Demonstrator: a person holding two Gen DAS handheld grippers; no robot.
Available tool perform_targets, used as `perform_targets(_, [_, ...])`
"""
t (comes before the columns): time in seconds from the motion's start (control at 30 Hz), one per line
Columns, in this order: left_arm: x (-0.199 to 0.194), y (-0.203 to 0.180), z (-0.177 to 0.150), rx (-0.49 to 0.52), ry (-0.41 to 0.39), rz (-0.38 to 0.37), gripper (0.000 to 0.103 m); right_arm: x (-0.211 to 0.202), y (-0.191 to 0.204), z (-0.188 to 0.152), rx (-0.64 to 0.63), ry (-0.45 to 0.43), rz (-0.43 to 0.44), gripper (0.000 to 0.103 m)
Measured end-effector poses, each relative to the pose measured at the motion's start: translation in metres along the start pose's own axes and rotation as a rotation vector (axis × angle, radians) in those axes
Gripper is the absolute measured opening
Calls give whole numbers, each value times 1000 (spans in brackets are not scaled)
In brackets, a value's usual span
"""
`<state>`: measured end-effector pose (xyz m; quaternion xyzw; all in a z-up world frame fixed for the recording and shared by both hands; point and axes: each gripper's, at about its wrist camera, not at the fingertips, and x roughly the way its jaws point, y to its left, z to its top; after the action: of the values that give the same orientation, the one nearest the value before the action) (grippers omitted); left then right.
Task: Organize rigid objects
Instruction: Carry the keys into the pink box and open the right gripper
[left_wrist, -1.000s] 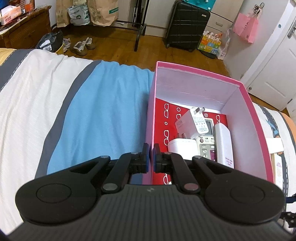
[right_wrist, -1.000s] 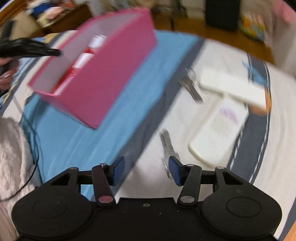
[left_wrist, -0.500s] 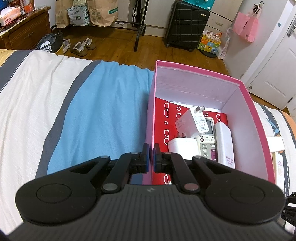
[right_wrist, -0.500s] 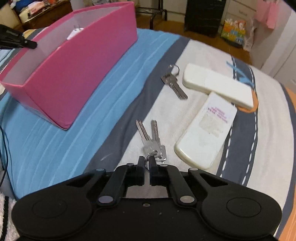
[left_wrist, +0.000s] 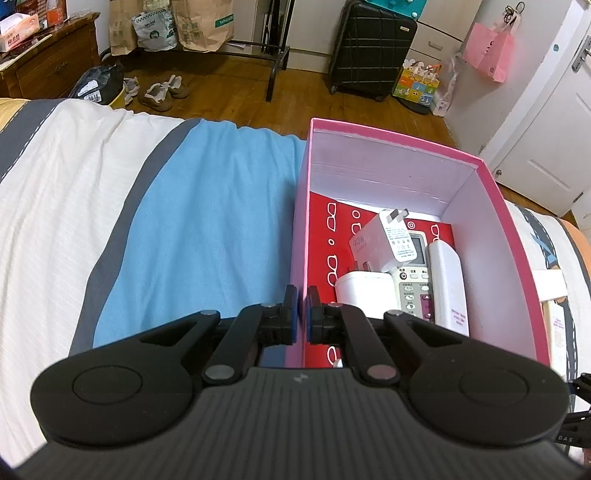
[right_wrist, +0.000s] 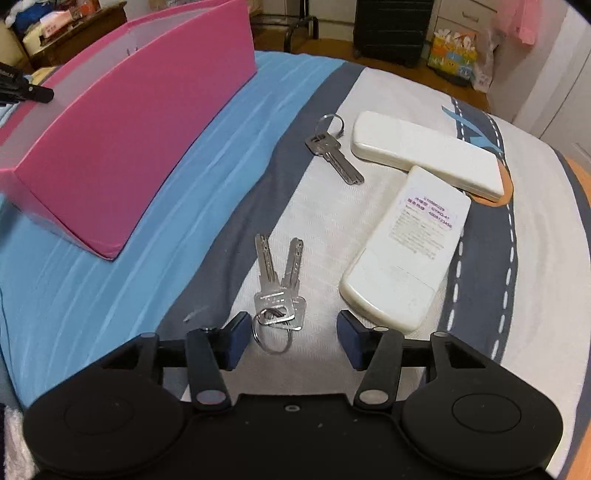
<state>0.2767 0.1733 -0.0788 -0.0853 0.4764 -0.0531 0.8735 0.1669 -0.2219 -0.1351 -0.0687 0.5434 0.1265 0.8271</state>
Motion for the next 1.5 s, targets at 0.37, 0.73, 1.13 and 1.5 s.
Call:
perform_targets(0.37, [1,0,0,2,-1,2,3,-63,19,22,36,-179,-13,26])
perform_targets(0.73, [0,-2,-2,18,1,9,3,-139,70,74,36,-330,250,26])
perform_targets(1.13, [1,1,-3,18,0,-12,4,-70,131,104,50,-245,281,26])
perform_targets(1.5, [2,3,-4,13,-2,-27,4,-56,108,113,66,-191,193,33])
